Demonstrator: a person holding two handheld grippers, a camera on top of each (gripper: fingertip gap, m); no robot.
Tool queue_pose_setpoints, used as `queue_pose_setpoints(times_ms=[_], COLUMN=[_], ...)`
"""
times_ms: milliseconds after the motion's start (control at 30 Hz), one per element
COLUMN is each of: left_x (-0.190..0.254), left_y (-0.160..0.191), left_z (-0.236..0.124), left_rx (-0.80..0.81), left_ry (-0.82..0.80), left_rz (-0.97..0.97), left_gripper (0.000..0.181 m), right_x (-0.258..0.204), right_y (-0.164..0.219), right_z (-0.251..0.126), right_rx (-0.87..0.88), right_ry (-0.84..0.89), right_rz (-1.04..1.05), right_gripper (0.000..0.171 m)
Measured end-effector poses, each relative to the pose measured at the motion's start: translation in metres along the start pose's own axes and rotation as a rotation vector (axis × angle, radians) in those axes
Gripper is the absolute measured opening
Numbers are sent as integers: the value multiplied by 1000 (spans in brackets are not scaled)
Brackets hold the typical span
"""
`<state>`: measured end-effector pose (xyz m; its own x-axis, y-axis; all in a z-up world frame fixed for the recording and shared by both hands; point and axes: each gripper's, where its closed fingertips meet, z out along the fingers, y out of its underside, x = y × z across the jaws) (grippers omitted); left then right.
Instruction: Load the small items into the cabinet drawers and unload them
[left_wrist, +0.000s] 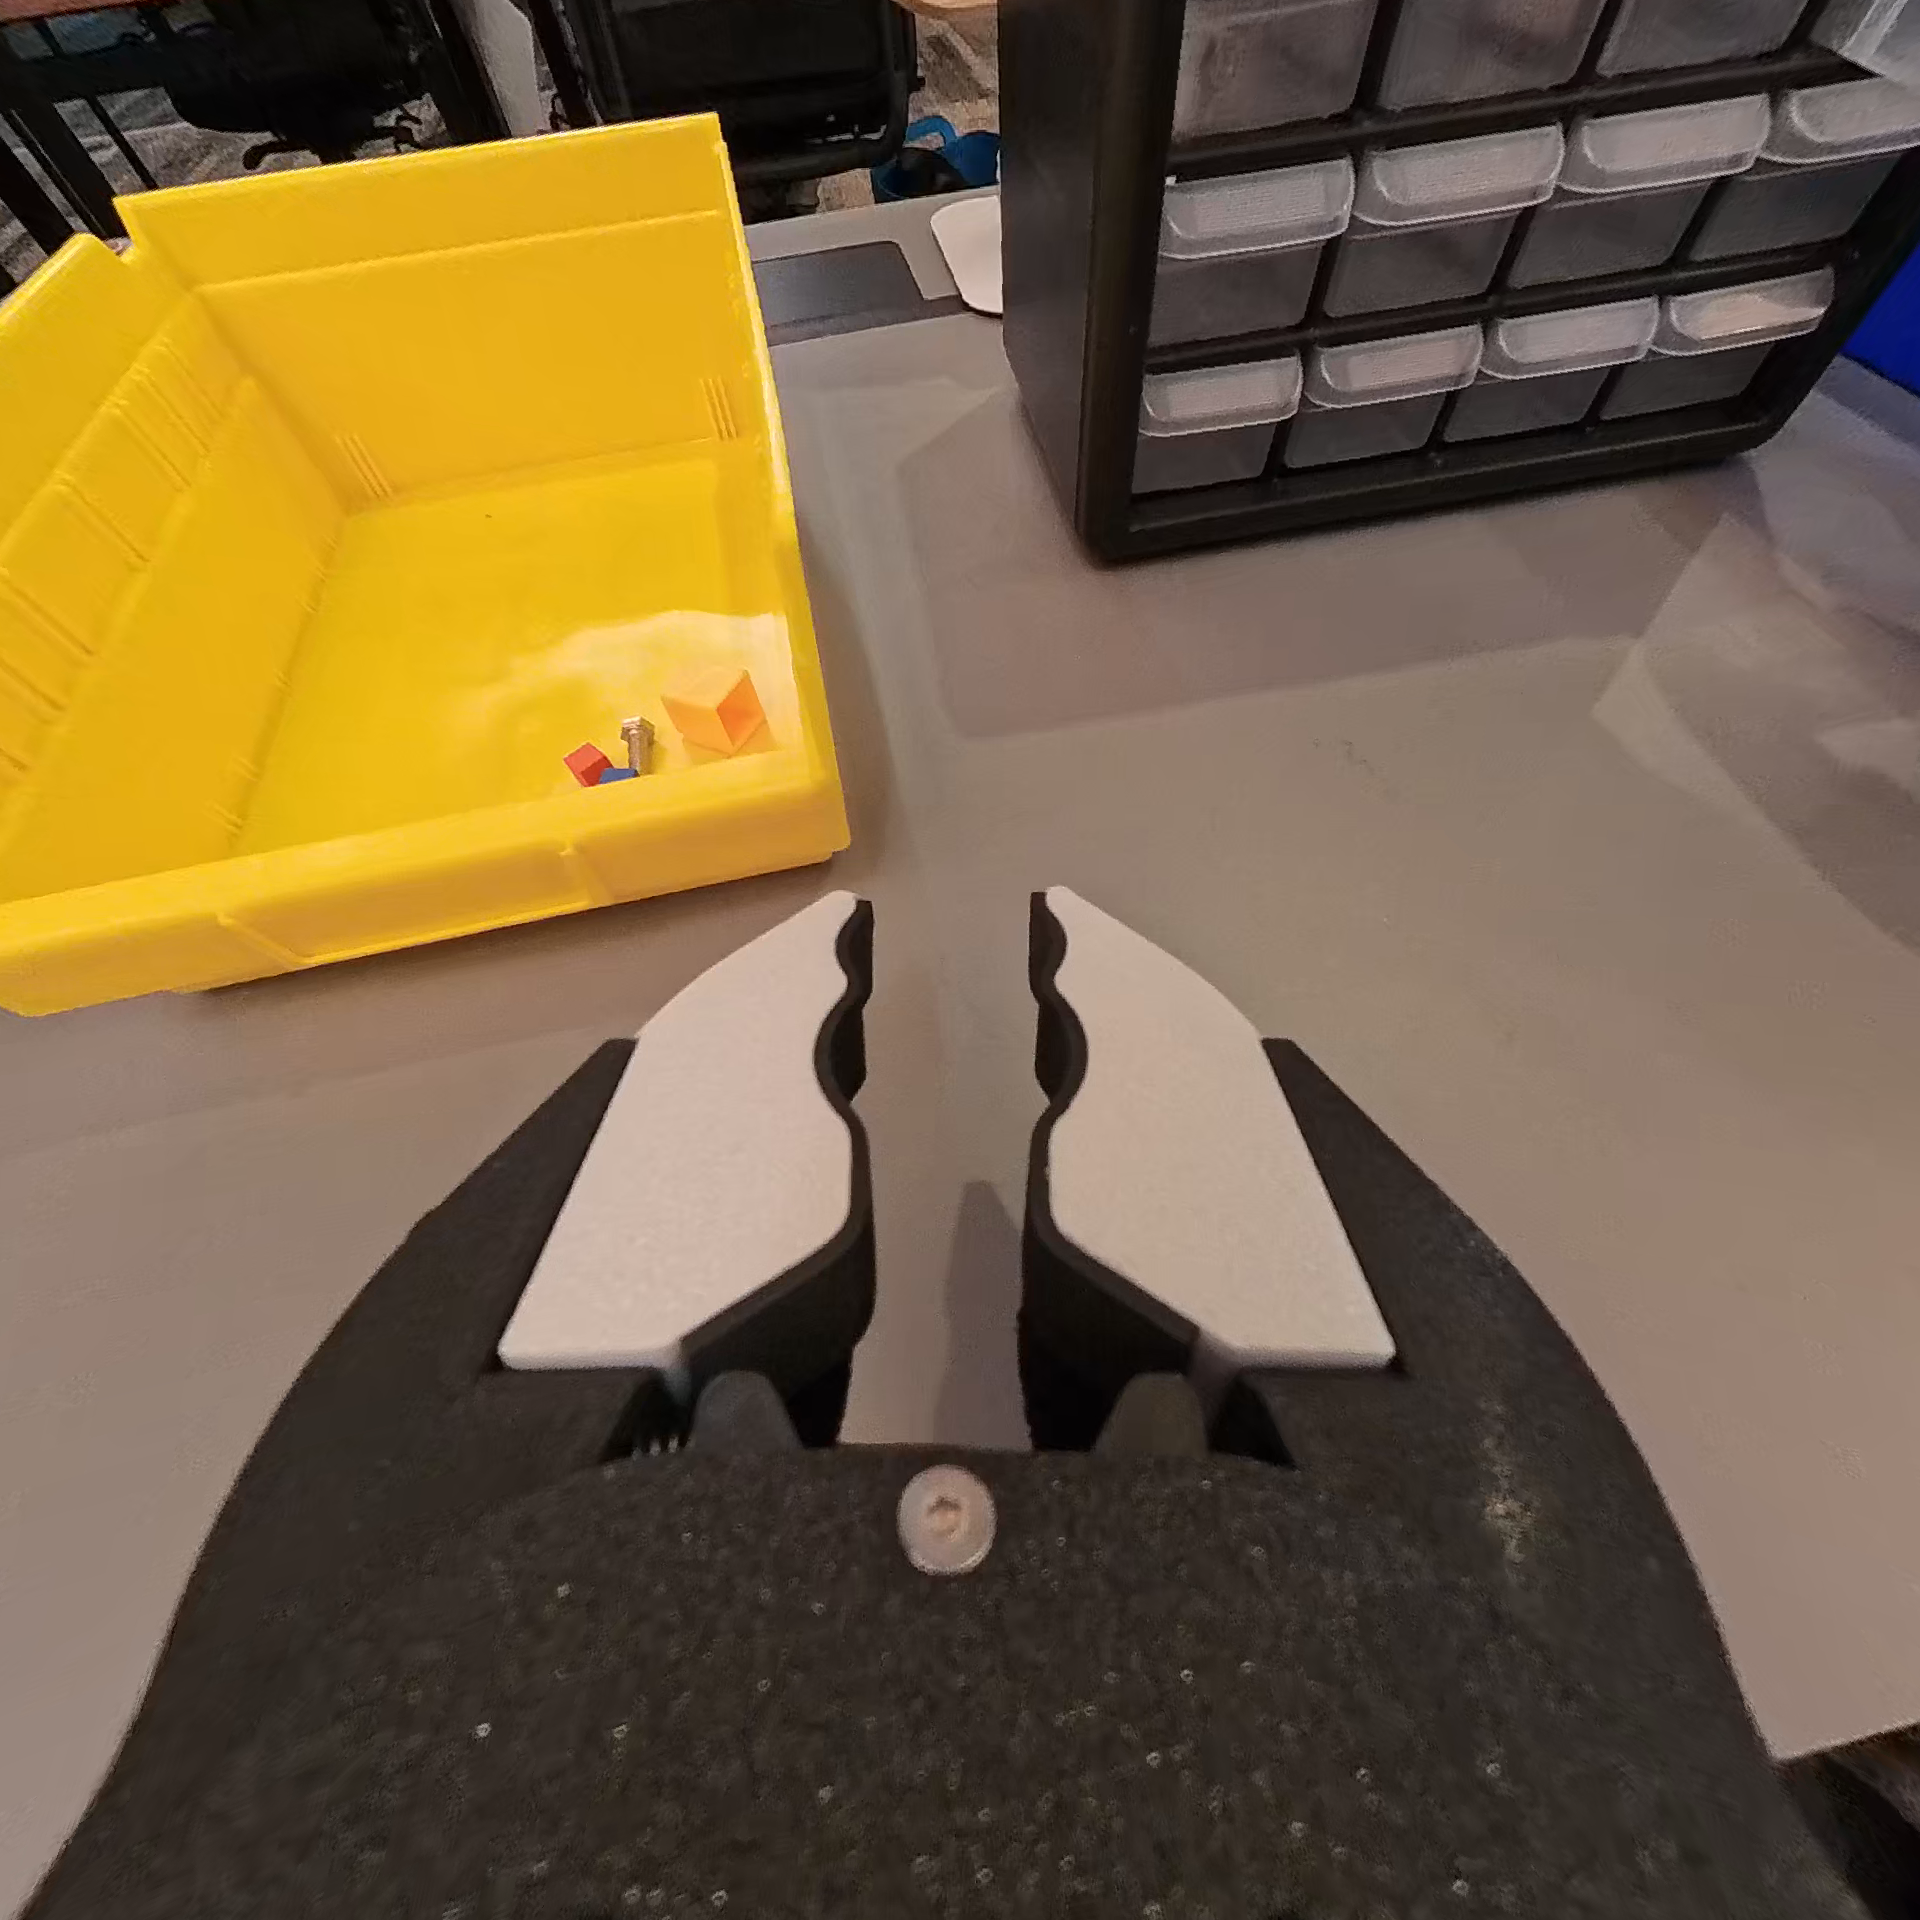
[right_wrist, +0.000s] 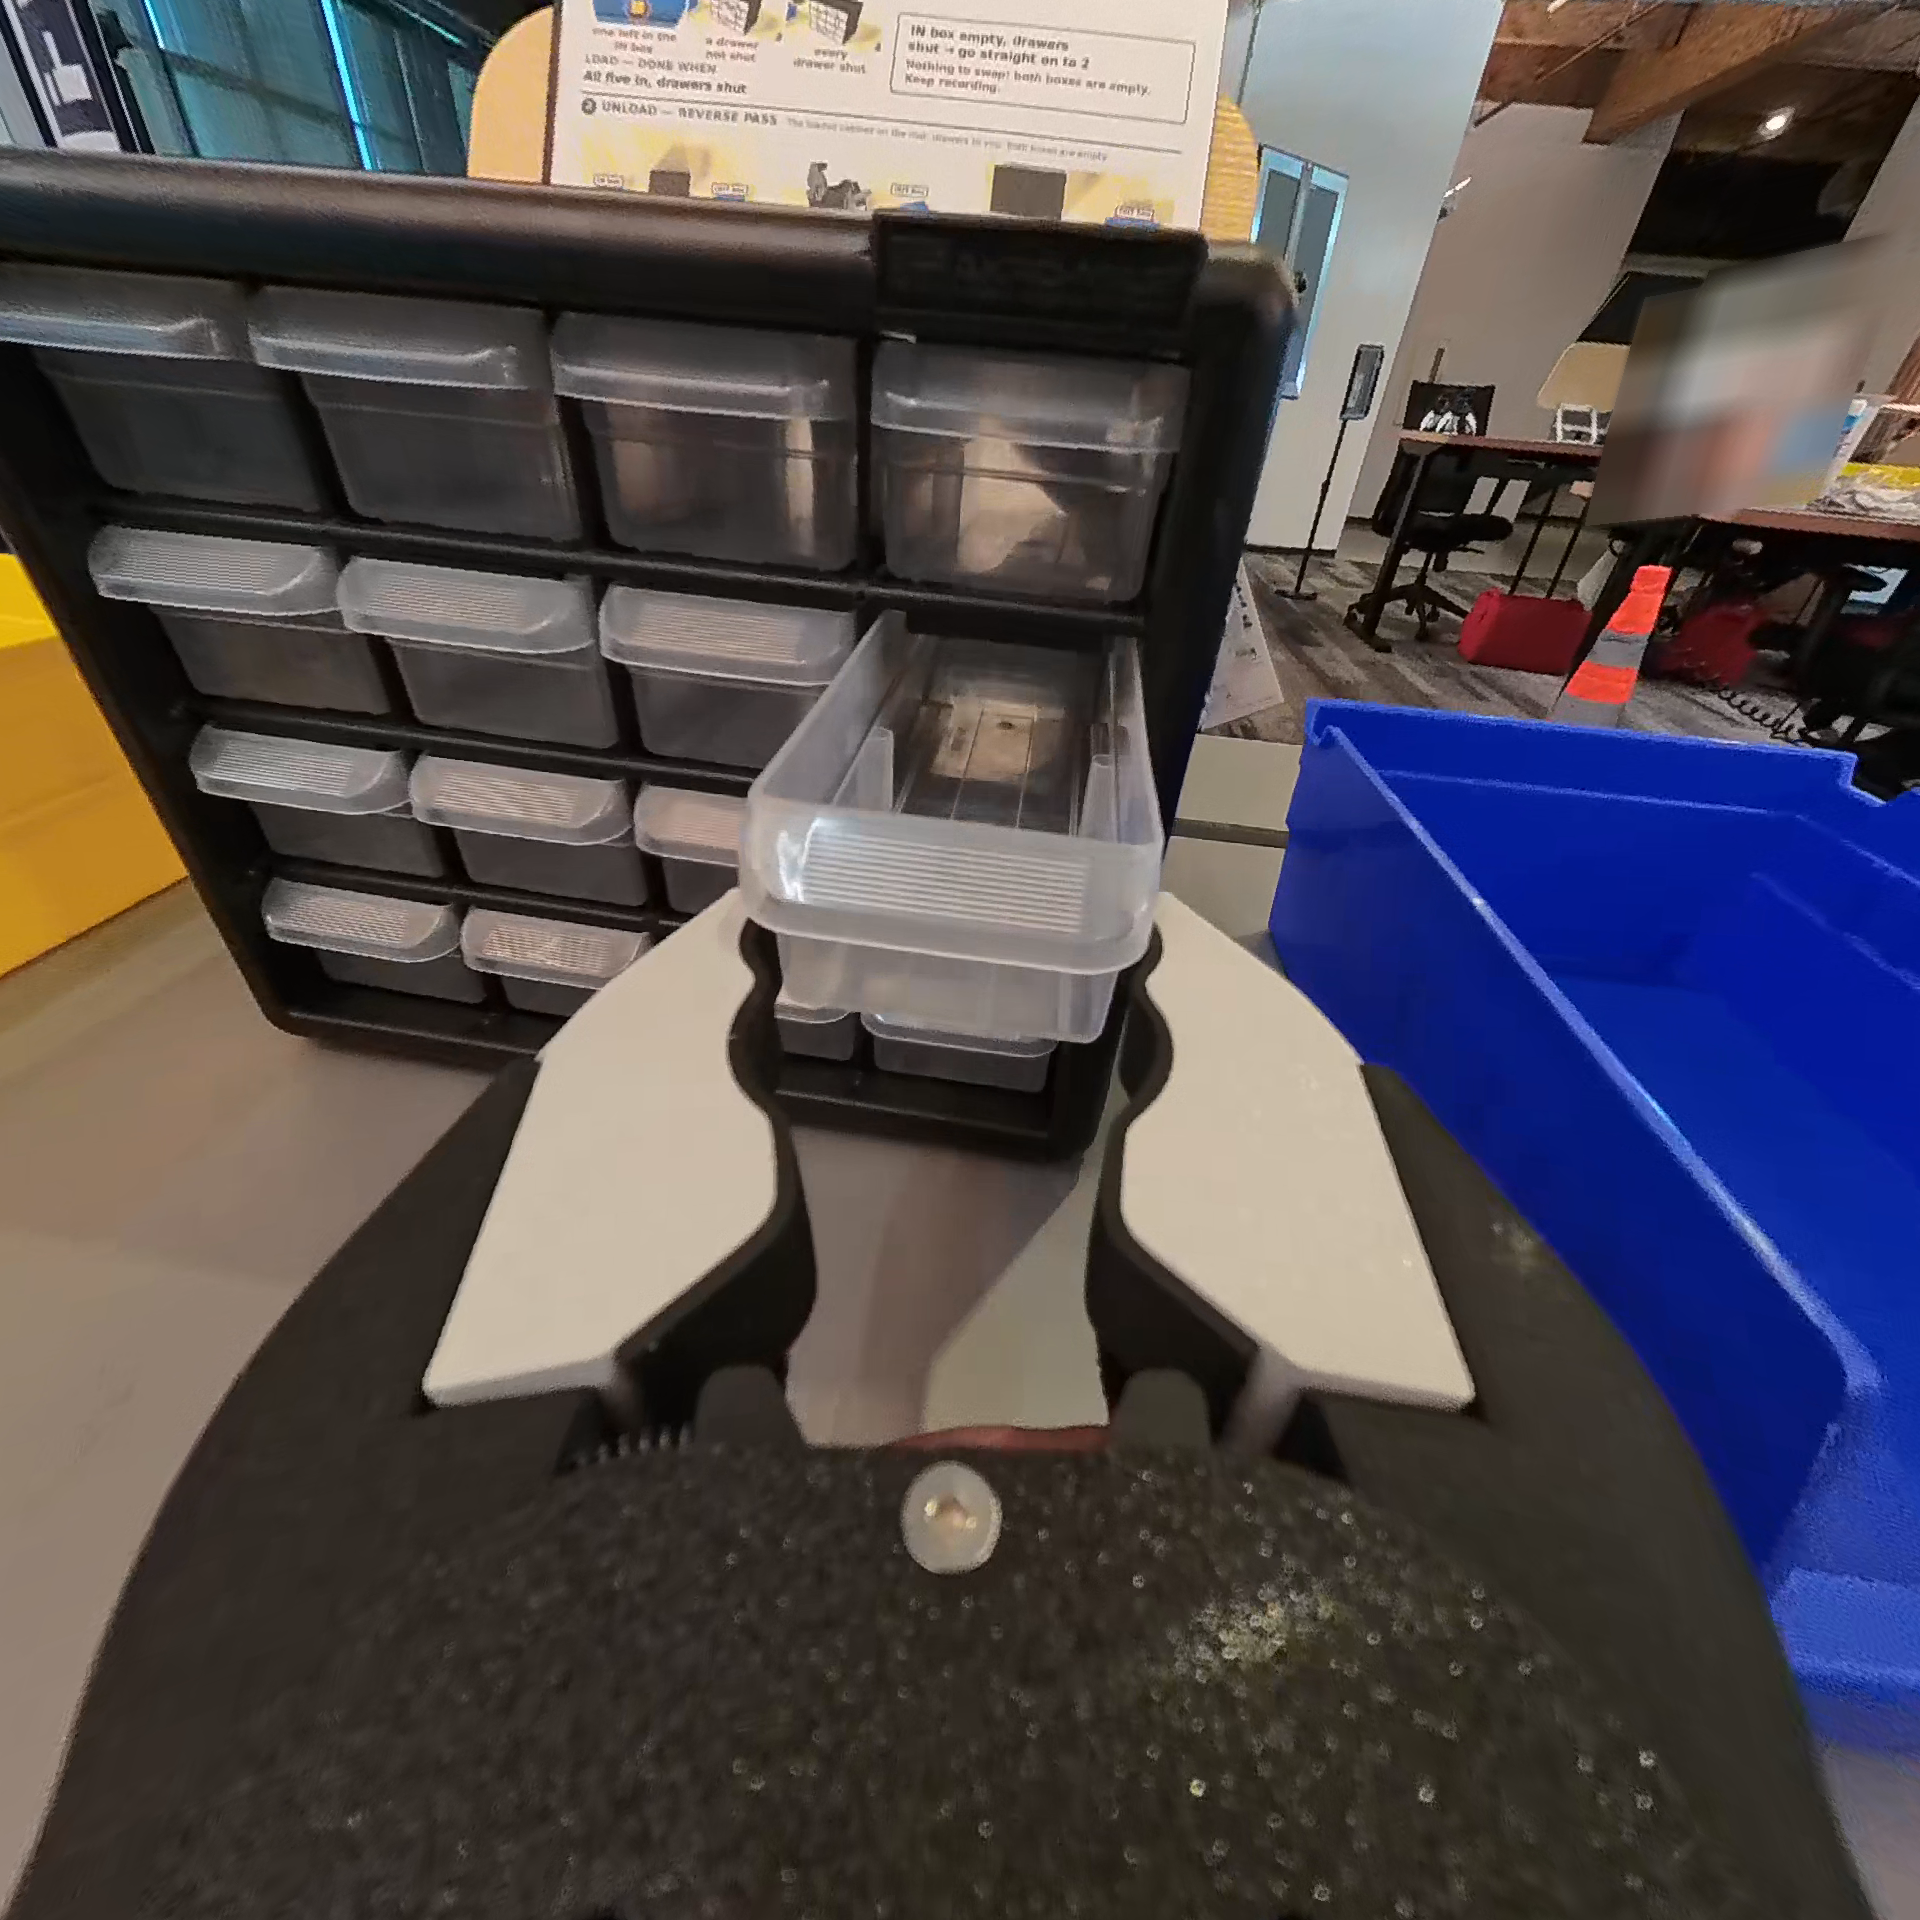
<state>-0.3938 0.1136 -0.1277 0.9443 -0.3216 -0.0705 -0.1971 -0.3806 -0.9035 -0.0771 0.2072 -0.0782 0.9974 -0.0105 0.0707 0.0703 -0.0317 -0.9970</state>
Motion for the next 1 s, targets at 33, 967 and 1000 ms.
queue_pose_setpoints(times_ms=[33,967,1000], left_x=[0,-81,-80], left_y=[0,-36,-36], left_z=[0,57,67], left_rx=[1,-589,-639], left_ry=[1,116,150], left_rz=[-2,48,38], left_gripper=[28,37,37], right_x=[0,0,0], right_y=[0,1,1], right_z=[-1,-5,-5], right_rx=[2,-11,-10], right_ry=[0,-9,-10], right_rz=[-2,-2,-2], right_gripper=[63,63,63])
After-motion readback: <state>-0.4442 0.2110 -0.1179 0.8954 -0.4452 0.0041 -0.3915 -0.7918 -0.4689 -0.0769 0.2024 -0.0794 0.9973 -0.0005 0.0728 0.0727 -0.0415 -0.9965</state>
